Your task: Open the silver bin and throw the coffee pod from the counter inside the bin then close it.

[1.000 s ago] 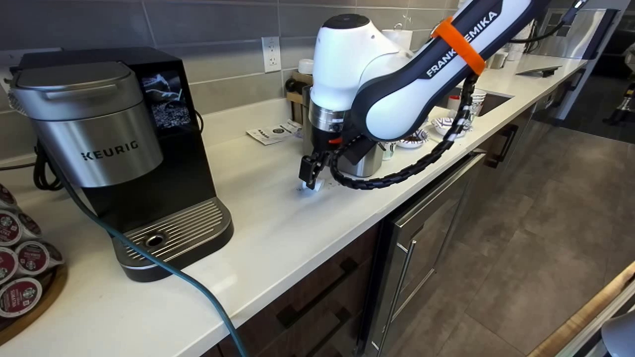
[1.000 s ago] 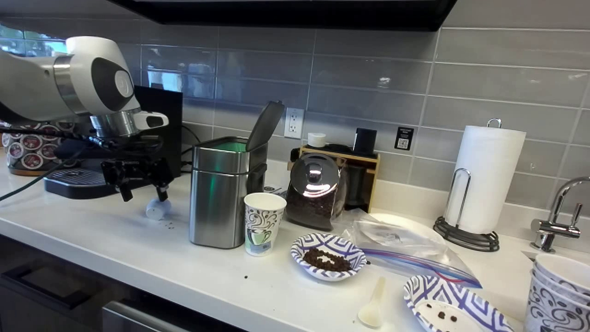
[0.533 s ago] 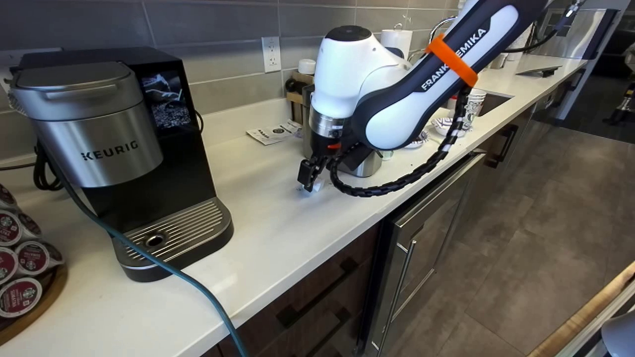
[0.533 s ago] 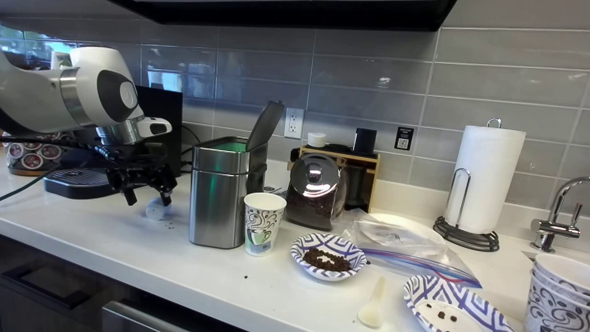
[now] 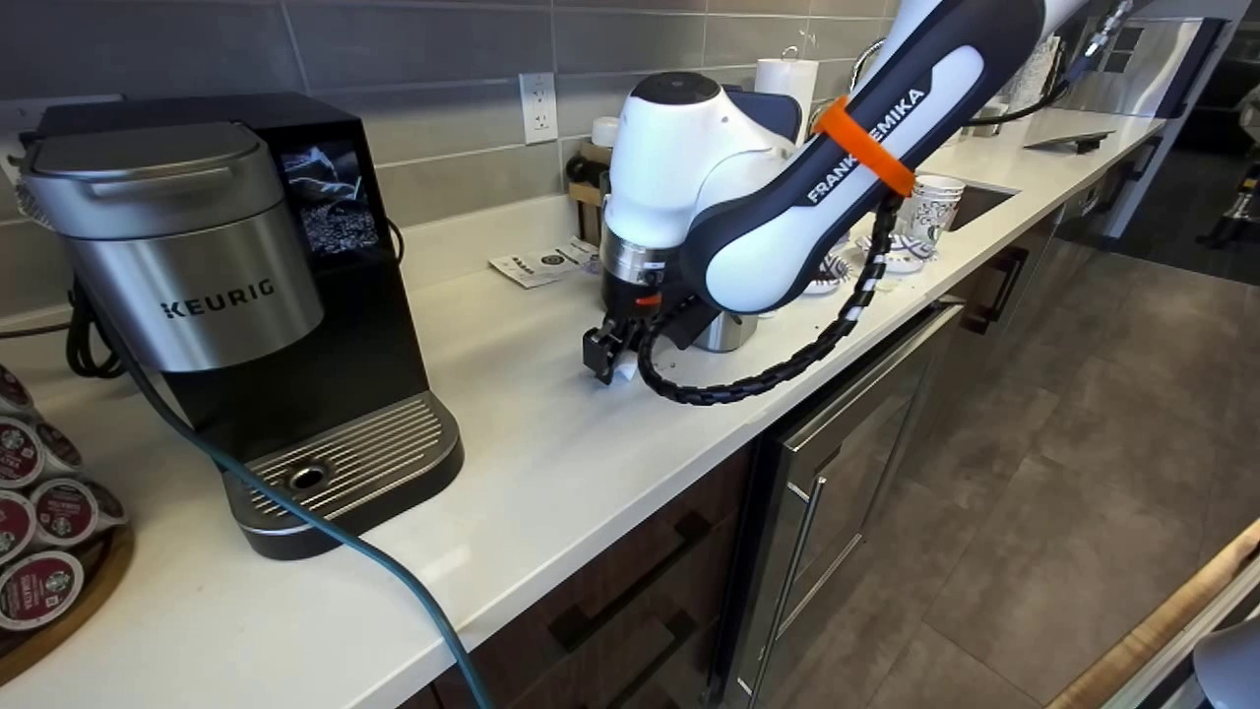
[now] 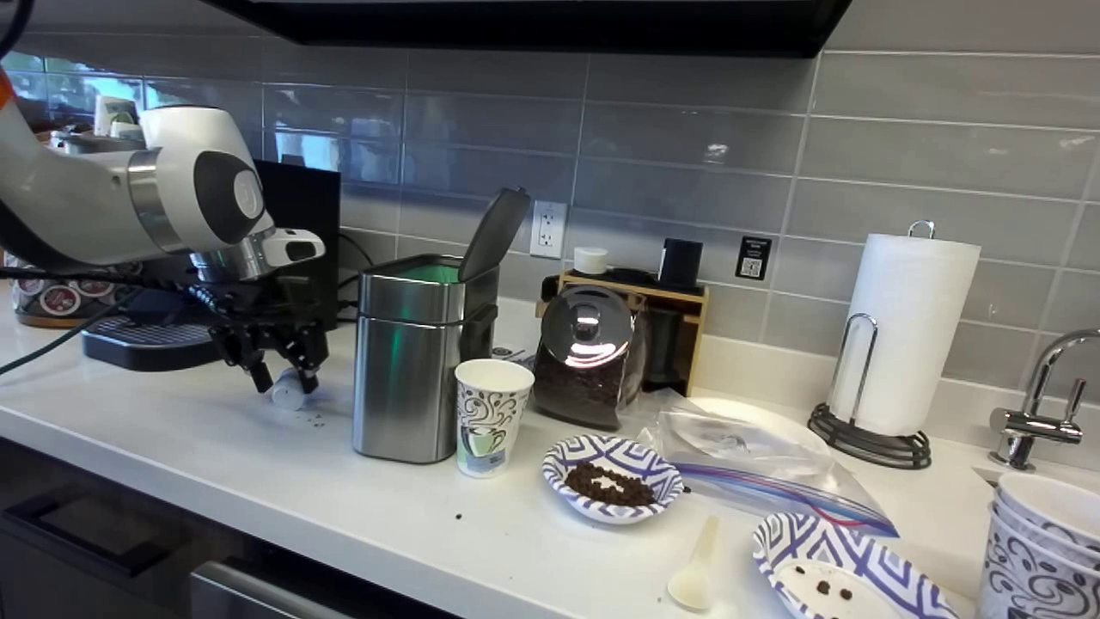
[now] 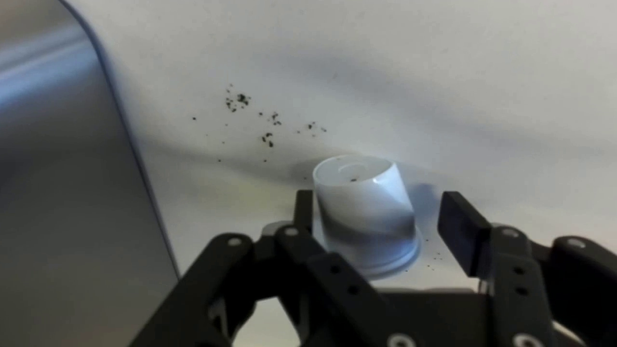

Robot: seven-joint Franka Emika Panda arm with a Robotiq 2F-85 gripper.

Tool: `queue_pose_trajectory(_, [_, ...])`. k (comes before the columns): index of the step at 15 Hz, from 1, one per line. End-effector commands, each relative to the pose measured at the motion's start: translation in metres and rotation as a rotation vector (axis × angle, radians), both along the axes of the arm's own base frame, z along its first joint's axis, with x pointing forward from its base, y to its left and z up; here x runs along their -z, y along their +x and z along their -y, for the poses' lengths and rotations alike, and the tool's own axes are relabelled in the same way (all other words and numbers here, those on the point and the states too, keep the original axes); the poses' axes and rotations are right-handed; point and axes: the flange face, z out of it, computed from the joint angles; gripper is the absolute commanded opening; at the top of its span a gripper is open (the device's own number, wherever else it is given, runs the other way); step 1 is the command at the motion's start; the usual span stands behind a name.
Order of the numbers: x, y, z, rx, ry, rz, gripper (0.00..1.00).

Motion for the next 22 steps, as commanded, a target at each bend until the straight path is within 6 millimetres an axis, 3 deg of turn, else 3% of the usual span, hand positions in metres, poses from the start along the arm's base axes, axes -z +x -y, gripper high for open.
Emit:
queue_pose_trajectory(1, [0.007,0.005,-0.005,0.029,0.012,-0.006,0.37])
queue_pose_trajectory(3, [0.002,0.007,-0.003,0.047,0.018,-0.005,0.22])
queue_pose_trajectory(8, [-0.017,0.010,-0.003,0.095,0.034,0.009,0.04])
queue_pose_trajectory(15, [-0.053,0.012,-0.012,0.126,0.058,0.054,0.06])
queue_pose_trajectory(22, [-0.113,0.000,-0.007,0.120,0.084,0.083,0.06])
